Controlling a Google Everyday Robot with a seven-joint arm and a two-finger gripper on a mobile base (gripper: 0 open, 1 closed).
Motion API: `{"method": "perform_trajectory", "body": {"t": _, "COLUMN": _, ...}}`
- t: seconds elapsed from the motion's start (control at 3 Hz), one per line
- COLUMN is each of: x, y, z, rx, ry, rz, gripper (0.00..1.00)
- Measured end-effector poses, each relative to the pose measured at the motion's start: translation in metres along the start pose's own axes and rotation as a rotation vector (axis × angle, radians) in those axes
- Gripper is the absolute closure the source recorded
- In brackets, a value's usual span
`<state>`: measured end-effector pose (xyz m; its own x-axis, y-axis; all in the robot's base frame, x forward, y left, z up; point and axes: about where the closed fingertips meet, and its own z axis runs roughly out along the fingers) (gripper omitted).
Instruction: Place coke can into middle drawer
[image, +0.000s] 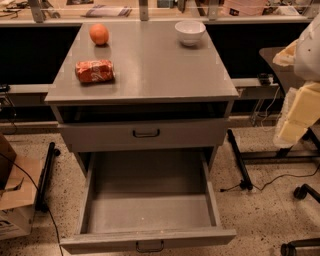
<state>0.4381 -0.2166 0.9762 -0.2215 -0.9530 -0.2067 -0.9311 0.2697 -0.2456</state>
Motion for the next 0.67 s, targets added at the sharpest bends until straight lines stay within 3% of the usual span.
{"method": "perform_trajectory", "body": {"t": 0.33, "x": -0.006, "y": -0.002, "z": 0.003, "rx": -0.001, "ry": -0.014, "rz": -0.008, "gripper": 0.0}}
{"method": "perform_trajectory", "body": {"t": 0.67, "x": -0.039, "y": -0.011, "z": 0.021, "rx": -0.009, "ry": -0.094, "rz": -0.058, "gripper": 0.0}}
